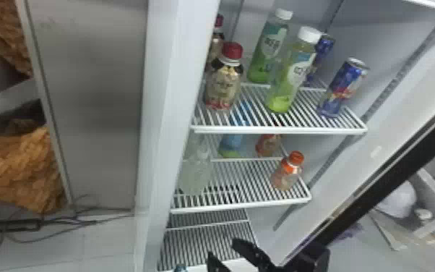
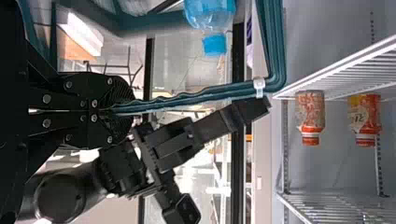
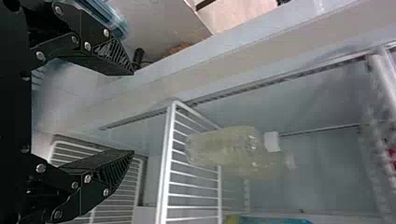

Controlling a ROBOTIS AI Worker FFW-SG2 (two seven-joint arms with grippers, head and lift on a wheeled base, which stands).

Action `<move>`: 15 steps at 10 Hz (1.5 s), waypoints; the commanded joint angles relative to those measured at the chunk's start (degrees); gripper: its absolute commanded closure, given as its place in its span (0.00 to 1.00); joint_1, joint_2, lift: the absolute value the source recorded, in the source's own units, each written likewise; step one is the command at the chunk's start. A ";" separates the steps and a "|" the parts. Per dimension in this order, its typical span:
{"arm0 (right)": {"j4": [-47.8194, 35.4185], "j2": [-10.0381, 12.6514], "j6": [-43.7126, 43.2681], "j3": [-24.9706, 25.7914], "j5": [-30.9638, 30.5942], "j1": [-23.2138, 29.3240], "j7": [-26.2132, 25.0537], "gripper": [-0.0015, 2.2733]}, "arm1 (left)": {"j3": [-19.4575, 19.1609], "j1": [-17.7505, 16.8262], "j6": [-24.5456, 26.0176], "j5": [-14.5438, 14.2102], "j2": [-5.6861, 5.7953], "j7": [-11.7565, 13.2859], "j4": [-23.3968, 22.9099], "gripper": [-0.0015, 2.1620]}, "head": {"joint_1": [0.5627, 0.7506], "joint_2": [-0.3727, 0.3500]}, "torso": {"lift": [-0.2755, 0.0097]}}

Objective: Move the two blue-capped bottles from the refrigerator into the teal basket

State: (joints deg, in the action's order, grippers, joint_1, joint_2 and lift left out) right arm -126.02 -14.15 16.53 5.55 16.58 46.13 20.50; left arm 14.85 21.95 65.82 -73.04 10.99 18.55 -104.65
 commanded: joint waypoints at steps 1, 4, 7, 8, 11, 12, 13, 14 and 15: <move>1.64 1.23 -3.60 0.87 -0.50 -1.28 -0.02 0.20 | 0.00 -0.01 -0.01 0.00 0.00 -0.09 -0.04 0.53 | 0.70 0.03 | 0.49; 6.00 3.25 -11.19 2.10 -0.76 -5.22 -0.72 0.20 | 0.00 -0.01 -0.01 0.00 -0.09 -0.09 -0.04 0.53 | 0.70 0.03 | 0.49; 12.89 4.05 -20.19 2.36 -0.68 -11.40 -3.09 0.15 | 0.00 -0.01 -0.01 0.00 -0.09 -0.09 -0.04 0.52 | 0.70 0.03 | 0.49; 15.84 4.40 -23.15 2.36 -0.68 -13.65 -3.88 0.14 | 0.00 -0.15 -0.01 0.00 -0.18 -0.09 -0.04 0.53 | 0.70 0.03 | 0.49; 25.26 4.66 -30.60 0.69 -0.76 -19.70 -6.26 0.13 | 0.00 -0.15 -0.01 0.00 -0.27 -0.09 -0.04 0.52 | 0.70 0.03 | 0.49; 28.08 4.66 -32.43 -0.10 -0.76 -21.53 -6.96 0.13 | 0.00 -0.15 -0.01 0.09 -0.27 -0.09 -0.04 0.52 | 0.70 0.03 | 0.49; 31.17 4.66 -34.68 -1.06 -0.76 -23.64 -7.84 0.13 | 0.00 -0.15 -0.01 0.00 -0.27 -0.09 -0.04 0.53 | 0.70 0.03 | 0.49; 34.54 4.66 -36.65 -1.68 -0.76 -25.75 -8.54 0.13 | -0.09 -0.15 -0.01 0.09 -0.35 -0.09 -0.04 0.53 | 0.70 0.03 | 0.49; 38.34 4.66 -38.48 -2.47 -0.68 -28.56 -9.25 0.12 | -0.09 -0.15 -0.01 0.09 -0.35 -0.18 -0.04 0.52 | 0.70 0.03 | 0.49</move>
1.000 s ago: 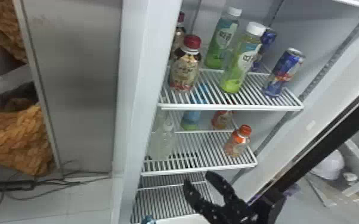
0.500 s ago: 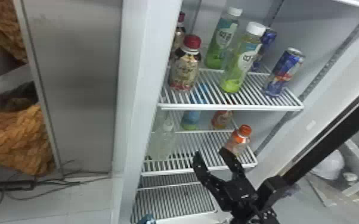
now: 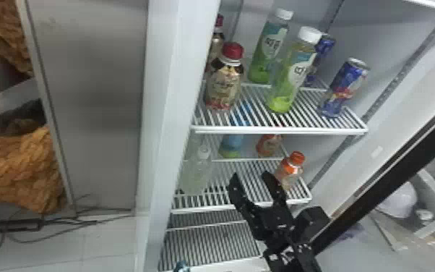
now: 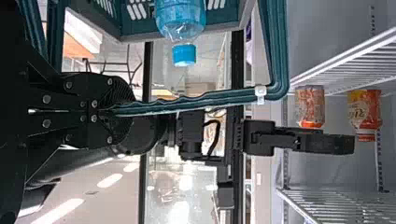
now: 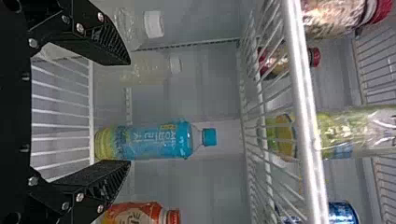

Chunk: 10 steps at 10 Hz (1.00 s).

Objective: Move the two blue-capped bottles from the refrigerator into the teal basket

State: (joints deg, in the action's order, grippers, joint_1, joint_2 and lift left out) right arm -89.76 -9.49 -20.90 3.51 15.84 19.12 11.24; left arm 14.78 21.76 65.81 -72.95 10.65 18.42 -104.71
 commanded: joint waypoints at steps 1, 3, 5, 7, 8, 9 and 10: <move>6.02 0.00 -3.29 -1.14 0.07 -4.21 -0.87 0.12 | -0.01 -0.11 0.00 0.00 -0.01 -0.05 0.02 0.52 | 0.70 0.03 | 0.49; 11.65 -0.53 -6.52 -3.16 0.16 -8.43 -2.89 0.09 | 0.07 -0.25 0.00 0.00 -0.01 -0.14 0.02 0.52 | 0.70 0.03 | 0.49; 16.99 -0.97 -7.79 -4.83 -0.02 -12.51 -5.00 0.08 | 0.16 -0.39 0.00 0.09 -0.10 -0.14 0.02 0.52 | 0.70 0.03 | 0.49; 22.19 -0.97 -7.93 -5.45 -0.90 -16.59 -6.49 0.08 | 0.25 -0.39 0.00 0.09 -0.10 -0.14 0.02 0.52 | 0.70 0.03 | 0.49; 23.60 -0.97 -7.93 -5.45 -1.60 -18.00 -7.28 0.07 | 0.34 -0.53 0.00 0.09 -0.10 -0.14 0.02 0.52 | 0.70 0.03 | 0.49; 24.73 -0.97 -7.93 -5.45 -2.30 -19.26 -7.98 0.07 | 0.34 -0.53 0.00 0.09 -0.10 -0.14 0.02 0.52 | 0.70 0.03 | 0.49; 25.57 -1.15 -7.93 -5.88 -2.74 -20.67 -8.86 0.07 | 0.43 -0.67 0.00 0.09 -0.10 -0.14 0.02 0.52 | 0.70 0.03 | 0.49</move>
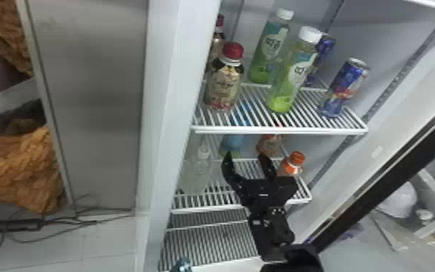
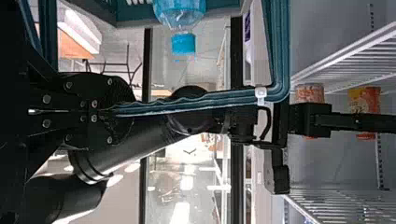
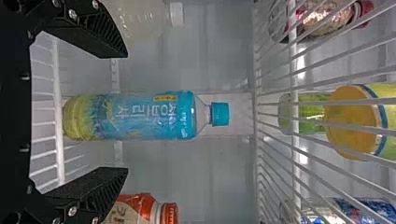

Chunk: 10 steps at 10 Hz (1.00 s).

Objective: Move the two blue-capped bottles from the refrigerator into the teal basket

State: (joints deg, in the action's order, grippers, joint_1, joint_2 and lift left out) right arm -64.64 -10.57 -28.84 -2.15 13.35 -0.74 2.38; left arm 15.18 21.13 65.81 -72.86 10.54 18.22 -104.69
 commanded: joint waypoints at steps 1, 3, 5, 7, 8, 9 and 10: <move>2.00 -0.24 0.01 -0.92 -0.43 -2.36 -0.98 0.07 | 0.12 -0.18 0.00 0.00 0.01 -0.02 0.00 0.52 | 0.70 0.03 | 0.49; 4.81 -0.59 0.01 -1.80 -1.48 -5.45 -3.00 0.06 | 0.29 -0.46 0.00 -0.09 0.01 -0.02 0.00 0.52 | 0.70 0.03 | 0.49; 6.92 -1.12 1.13 -3.38 -1.57 -8.55 -4.67 0.06 | 0.38 -0.60 0.00 -0.09 0.01 -0.02 0.14 0.52 | 0.70 0.03 | 0.49; 10.72 -1.29 1.13 -4.35 -1.75 -12.06 -6.42 0.06 | 0.47 -0.88 0.00 -0.18 0.01 -0.02 0.28 0.52 | 0.70 0.03 | 0.49; 12.54 -1.47 1.27 -5.05 -1.92 -14.03 -6.95 0.06 | 0.55 -0.88 0.00 -0.27 0.09 -0.02 0.28 0.52 | 0.70 0.03 | 0.49; 13.53 -1.56 1.56 -5.40 -2.27 -15.44 -7.57 0.06 | 0.73 -1.03 0.00 -0.44 0.09 -0.02 0.28 0.52 | 0.70 0.03 | 0.49; 14.23 -1.64 1.98 -5.40 -2.27 -16.42 -7.83 0.06 | 0.99 -1.17 -0.14 -0.88 0.09 -0.02 0.56 0.52 | 0.70 0.03 | 0.49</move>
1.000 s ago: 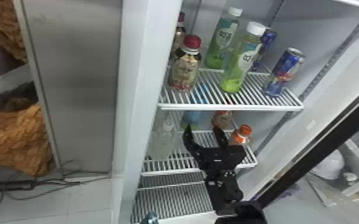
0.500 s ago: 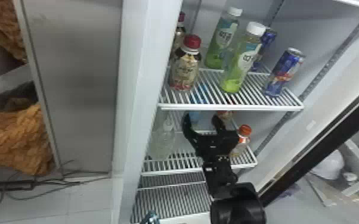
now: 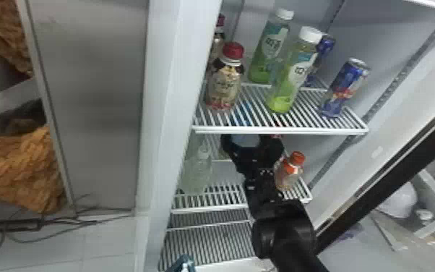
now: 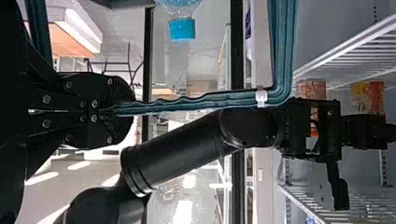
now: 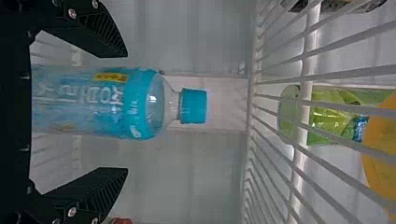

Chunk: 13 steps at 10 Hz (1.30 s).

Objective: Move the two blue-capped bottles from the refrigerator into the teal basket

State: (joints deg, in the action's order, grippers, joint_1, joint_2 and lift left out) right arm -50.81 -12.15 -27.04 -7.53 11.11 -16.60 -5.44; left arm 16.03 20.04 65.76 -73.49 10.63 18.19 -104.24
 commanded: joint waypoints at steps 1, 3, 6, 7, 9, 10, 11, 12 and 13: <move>1.10 -0.15 1.16 -0.47 -0.13 -1.41 -0.01 0.06 | 0.23 -0.21 -0.09 -0.34 0.00 0.00 0.25 0.52 | 0.70 0.03 | 0.49; 1.67 -0.24 3.55 -0.91 -0.13 -2.39 -0.01 0.07 | 0.41 -0.21 -0.23 -0.52 0.09 0.00 0.25 0.52 | 0.70 0.03 | 0.49; 1.81 -0.24 5.80 -1.17 0.14 -3.09 0.08 0.13 | 0.59 -0.49 -0.37 -0.60 0.18 0.00 0.25 0.52 | 0.70 0.03 | 0.49; 1.81 -0.24 6.51 -1.08 0.14 -3.23 0.08 0.21 | 0.67 -0.49 -0.37 -0.69 0.18 0.00 0.25 0.52 | 0.70 0.03 | 0.49; 1.53 -0.24 6.51 -1.17 0.14 -3.23 0.17 0.30 | 0.59 -0.35 -0.37 -0.87 0.18 0.00 0.25 0.52 | 0.70 0.03 | 0.49; 1.24 -0.24 6.23 -1.17 0.14 -3.09 0.26 0.30 | 0.59 -0.35 -0.51 -0.87 0.18 0.00 0.25 0.52 | 0.70 0.03 | 0.49; 0.26 -0.24 5.80 -1.08 0.14 -2.39 0.52 0.30 | 0.59 -0.21 -0.51 -0.96 0.18 0.09 0.25 0.52 | 0.70 0.03 | 0.49; -1.29 -0.42 5.80 -0.91 0.31 -1.41 1.22 0.30 | 0.50 -0.07 -0.51 -0.96 0.27 0.09 0.25 0.52 | 0.70 0.03 | 0.49; -4.10 -0.77 6.23 -0.82 0.49 0.42 2.10 0.30 | 0.50 -0.07 -0.51 -0.96 0.44 0.09 0.25 0.52 | 0.70 0.03 | 0.49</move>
State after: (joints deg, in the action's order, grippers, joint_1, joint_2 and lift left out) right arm -53.45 -12.74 -20.99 -8.43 11.48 -17.13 -3.35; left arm 16.50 19.95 65.26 -74.44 10.99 18.28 -103.99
